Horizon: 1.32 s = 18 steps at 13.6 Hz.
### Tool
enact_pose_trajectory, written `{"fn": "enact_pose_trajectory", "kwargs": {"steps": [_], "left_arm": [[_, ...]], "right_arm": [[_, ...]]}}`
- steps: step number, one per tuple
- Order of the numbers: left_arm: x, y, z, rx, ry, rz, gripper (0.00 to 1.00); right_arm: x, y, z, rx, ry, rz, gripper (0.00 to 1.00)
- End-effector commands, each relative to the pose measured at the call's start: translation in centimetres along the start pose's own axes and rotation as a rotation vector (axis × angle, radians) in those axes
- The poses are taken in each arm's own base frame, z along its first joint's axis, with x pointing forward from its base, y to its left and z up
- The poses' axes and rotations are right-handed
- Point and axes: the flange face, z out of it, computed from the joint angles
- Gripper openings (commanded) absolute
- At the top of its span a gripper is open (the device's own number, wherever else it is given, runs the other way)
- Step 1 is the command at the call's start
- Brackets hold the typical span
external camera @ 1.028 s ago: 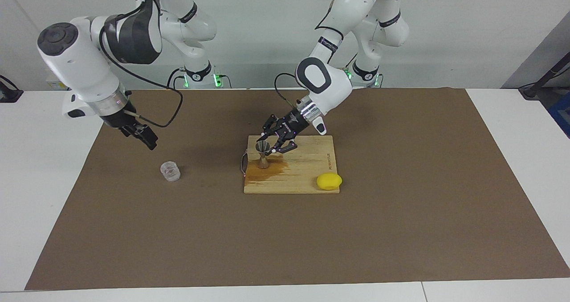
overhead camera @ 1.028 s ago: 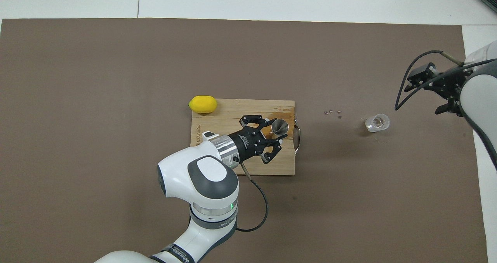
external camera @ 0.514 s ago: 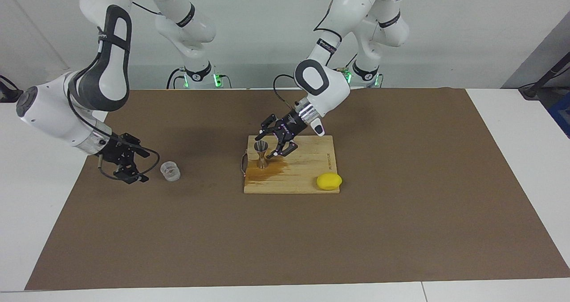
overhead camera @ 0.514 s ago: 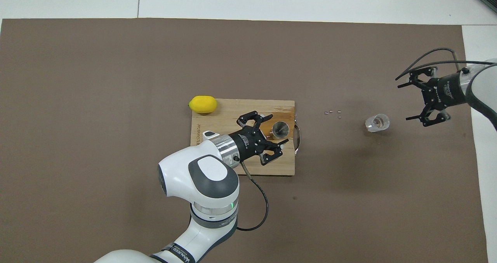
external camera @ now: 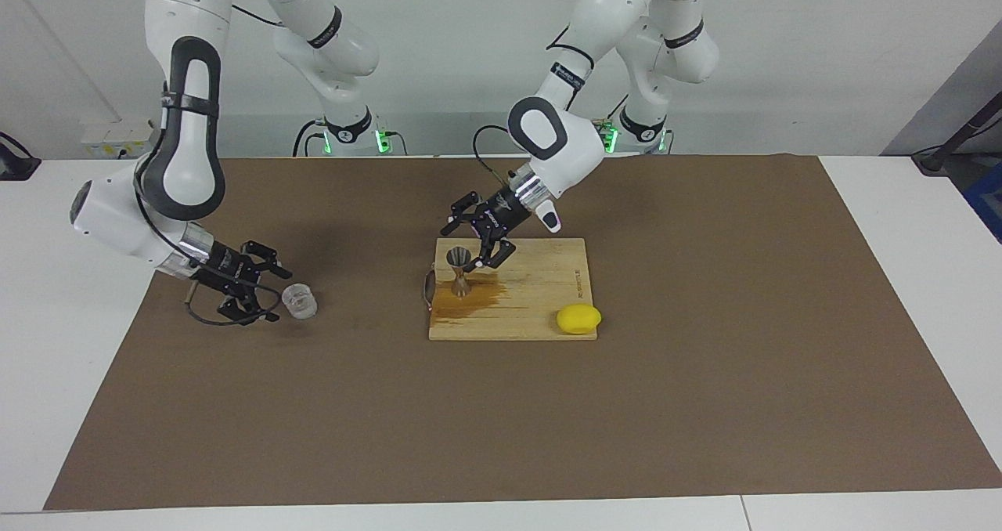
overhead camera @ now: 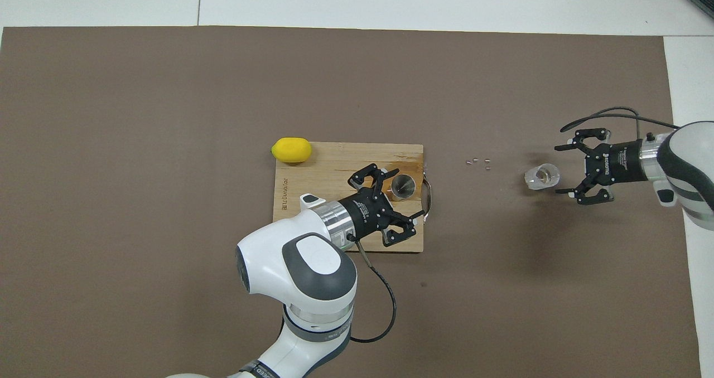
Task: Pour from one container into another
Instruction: 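Place the metal cup on the board while the right gripper reaches the glass, then open the left gripper and withdraw while the right gripper grasps the glass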
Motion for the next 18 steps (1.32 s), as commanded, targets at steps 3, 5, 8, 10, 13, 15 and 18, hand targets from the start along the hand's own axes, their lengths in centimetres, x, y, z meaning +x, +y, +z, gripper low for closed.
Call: {"fn": "enact_pose_trajectory", "kwargs": {"steps": [3,5,8,10,13,15,18], "left_arm": [[-4.7,4.7,-5.7,-0.111,-0.057,0.061,1.0],[-6.5,8.6,-9.3,-0.199,-0.039,0.171,1.0],[-6.9,14.4,-14.4,-0.335,0.047,0.322,1.0],[-6.9,18.8,-17.7,-0.392,0.121,0.445,1.0],[-6.7,24.2,-22.3,-0.427,0.241,0.617,1.0],[-6.2,26.9,-24.8,-0.431,0.348,0.74,1.0],[-5.6,29.0,-26.7,-0.338,0.529,0.95,1.0]], "right_arm": [[2.4,1.1,1.6,0.057,-0.071,0.019,1.0],[2.6,1.9,2.6,0.061,-0.075,0.04,1.0],[2.7,1.9,3.3,0.088,-0.088,0.067,1.0],[1.8,1.7,4.1,0.089,-0.085,0.059,1.0],[2.2,2.0,4.3,0.093,-0.074,-0.002,0.99],[2.3,2.1,4.4,0.098,-0.066,-0.047,0.67],[2.2,2.1,4.4,0.094,-0.071,0.029,0.08]]}}
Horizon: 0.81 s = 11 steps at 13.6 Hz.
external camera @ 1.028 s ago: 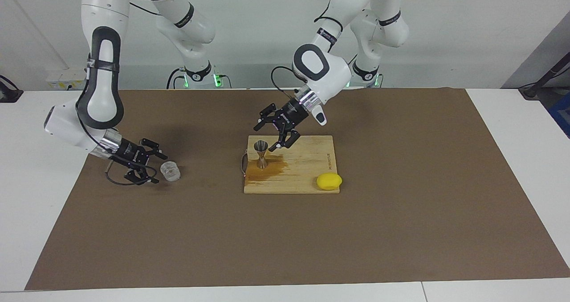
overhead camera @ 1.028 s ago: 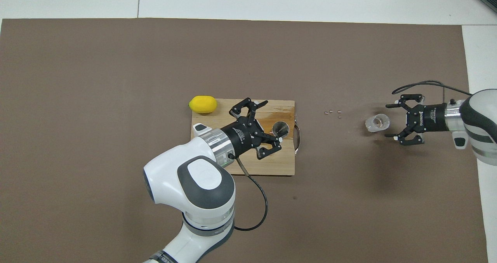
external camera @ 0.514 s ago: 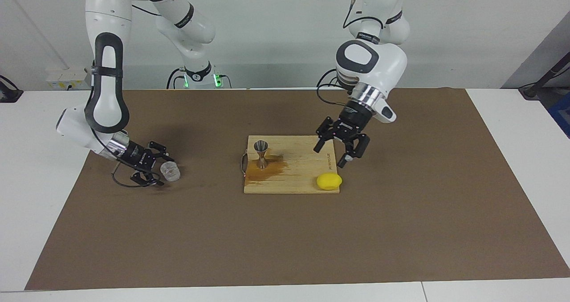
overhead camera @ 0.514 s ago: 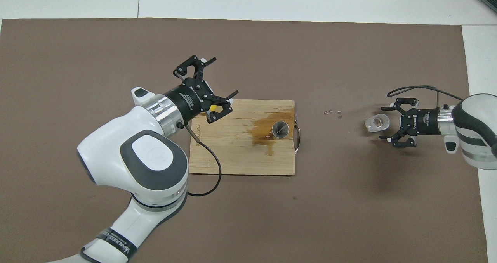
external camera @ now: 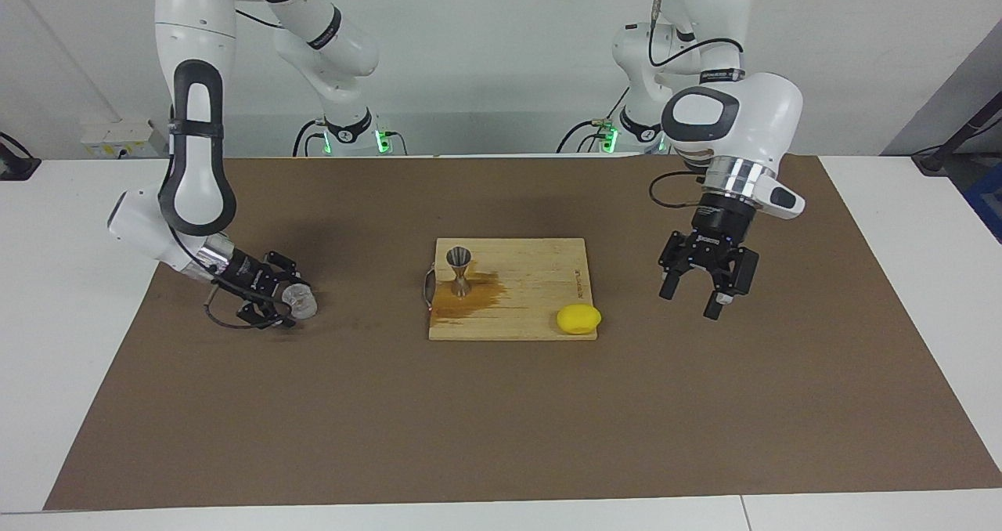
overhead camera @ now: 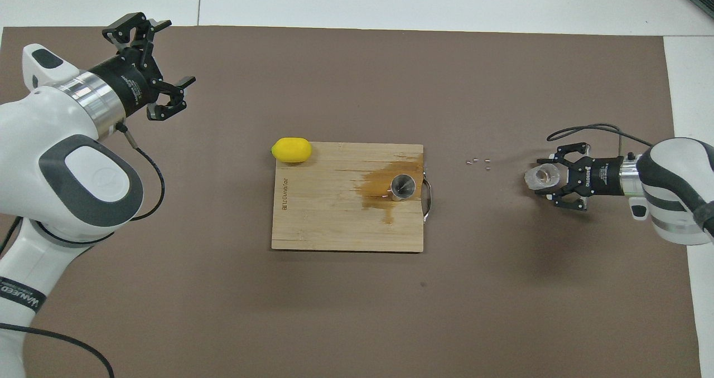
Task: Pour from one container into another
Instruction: 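Open the left gripper and withdraw while the right gripper grasps the glass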
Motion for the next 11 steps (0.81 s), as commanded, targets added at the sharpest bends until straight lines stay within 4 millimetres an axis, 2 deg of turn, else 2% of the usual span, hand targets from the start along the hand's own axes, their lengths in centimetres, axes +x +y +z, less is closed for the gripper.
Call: {"fn": "enact_pose_trajectory", "kwargs": {"steps": [1,2,4,5,7,9,11], "left_arm": [[1.8,1.4,-0.3,0.169,0.051,0.263,1.0],[1.9,2.3,-0.8,0.256,0.085,0.395,1.0],[2.6,3.1,-1.9,0.448,0.124,0.551,1.0],[2.6,3.2,-2.6,0.525,0.106,0.638,1.0],[3.4,2.7,-4.6,0.645,0.018,0.835,1.0],[4.3,3.3,-7.9,0.764,-0.037,1.05,1.0],[4.9,2.8,-10.0,0.845,-0.166,1.235,1.0]], "right_arm": [[-0.1,0.2,0.0,0.025,-0.009,0.049,0.04],[0.0,0.2,0.0,0.026,-0.008,0.05,0.0],[-0.4,-0.1,-0.3,0.032,-0.008,0.083,0.0],[-1.3,-0.3,-0.2,0.03,-0.007,0.092,0.0],[-4.2,-0.7,-0.4,0.032,-0.004,0.07,0.0],[-7.6,-0.9,-0.1,0.02,0.005,0.044,0.0],[-10.9,-0.9,0.4,0.003,0.022,0.011,0.0]]}}
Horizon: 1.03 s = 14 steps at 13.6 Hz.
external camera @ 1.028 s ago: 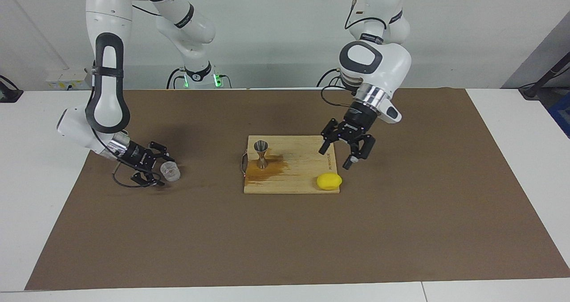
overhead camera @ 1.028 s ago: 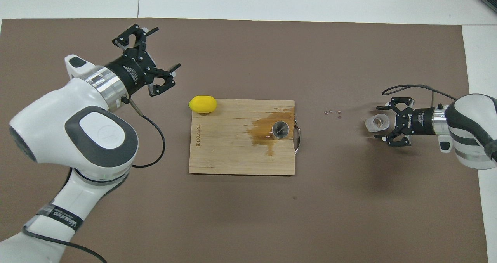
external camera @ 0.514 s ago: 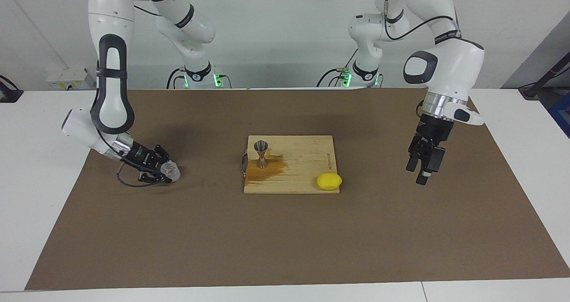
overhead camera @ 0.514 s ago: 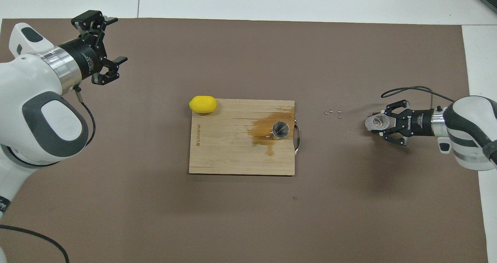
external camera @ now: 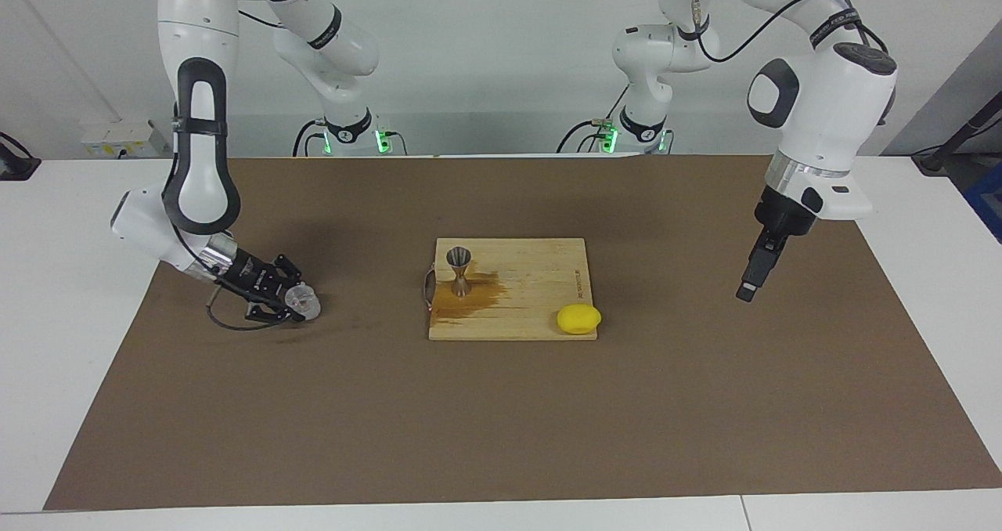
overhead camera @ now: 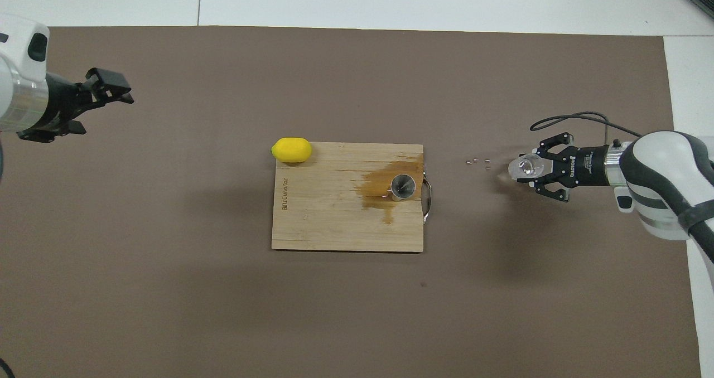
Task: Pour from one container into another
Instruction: 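Lift the clear glass cup with the right gripper over the metal cup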
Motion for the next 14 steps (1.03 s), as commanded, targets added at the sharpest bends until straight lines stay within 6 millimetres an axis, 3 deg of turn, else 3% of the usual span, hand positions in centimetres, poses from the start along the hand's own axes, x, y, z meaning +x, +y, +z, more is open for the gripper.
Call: {"fn": "enact_pose_trajectory", "kwargs": {"steps": [1,4,7,9,11,14], "left_arm": [[-1.5,-2.1,-2.1,0.057,-0.08,0.256,1.0],[-3.1,-2.8,-4.3,0.062,-0.129,0.362,1.0],[-3.7,-3.7,-6.6,0.06,-0.17,0.353,1.0],[-4.0,-3.0,-8.2,0.05,-0.17,0.362,1.0],[-4.3,-2.7,-8.5,0.053,-0.173,0.369,1.0],[-4.5,-2.8,-8.8,0.053,-0.173,0.37,1.0]], "right_arm": [[-4.3,0.4,-0.6,0.011,0.022,-0.027,0.0],[-9.3,1.0,1.0,-0.03,0.06,-0.082,0.0],[-13.9,1.0,1.9,-0.046,0.089,-0.106,0.0],[-17.7,1.1,2.9,-0.062,0.125,-0.171,0.0],[-21.1,1.4,4.1,-0.065,0.142,-0.184,0.0],[-24.0,1.7,4.9,-0.074,0.231,-0.223,0.0]]}}
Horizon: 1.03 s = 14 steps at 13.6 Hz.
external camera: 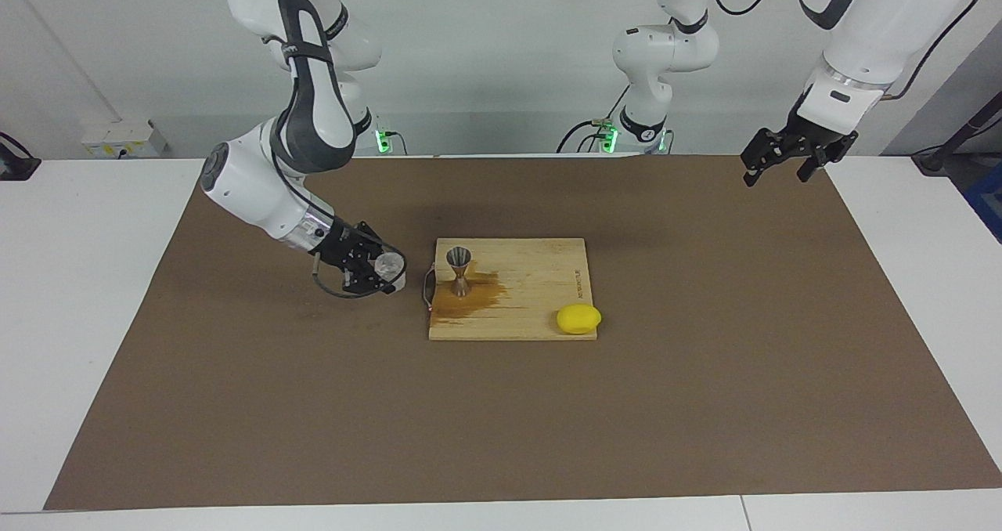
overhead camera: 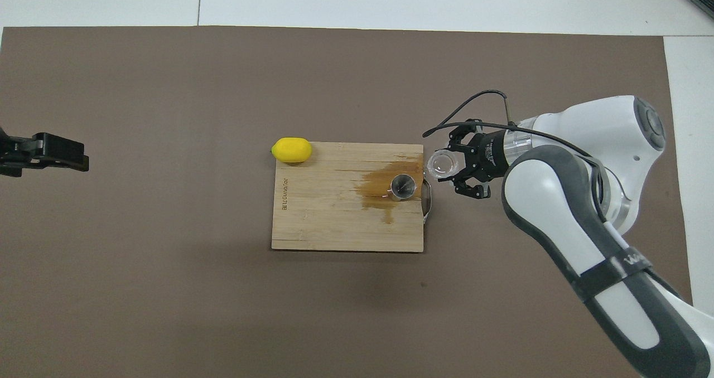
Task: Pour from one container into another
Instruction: 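Lift the clear glass cup with the right gripper over the metal cup, then tilt the glass cup with the right gripper to pour into the metal cup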
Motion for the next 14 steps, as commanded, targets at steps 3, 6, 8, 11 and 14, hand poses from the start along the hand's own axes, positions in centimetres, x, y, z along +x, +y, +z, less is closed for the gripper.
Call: {"fn": "enact_pose_trajectory", "kwargs": {"steps": [3,6,8,11,14], "left_arm": [[-0.9,-0.4,-0.9,0.001,0.004,0.002,1.0],[-0.8,0.4,-1.0,0.001,0.015,0.016,1.0],[-0.8,0.4,-1.0,0.002,0.015,0.016,1.0],[-0.8,0.4,-1.0,0.001,0.013,0.016,1.0],[-0.8,0.5,-1.0,0.001,0.013,0.018,1.0]], "right_arm": [[-3.7,-0.6,0.5,-0.001,0.166,-0.035,0.0],[-5.3,-0.3,1.2,-0.013,0.279,-0.124,0.0],[-6.9,0.0,1.6,-0.011,0.355,-0.177,0.0],[-8.6,0.4,2.3,-0.006,0.463,-0.254,0.0],[-10.0,0.9,2.9,-0.005,0.542,-0.325,0.0]]}}
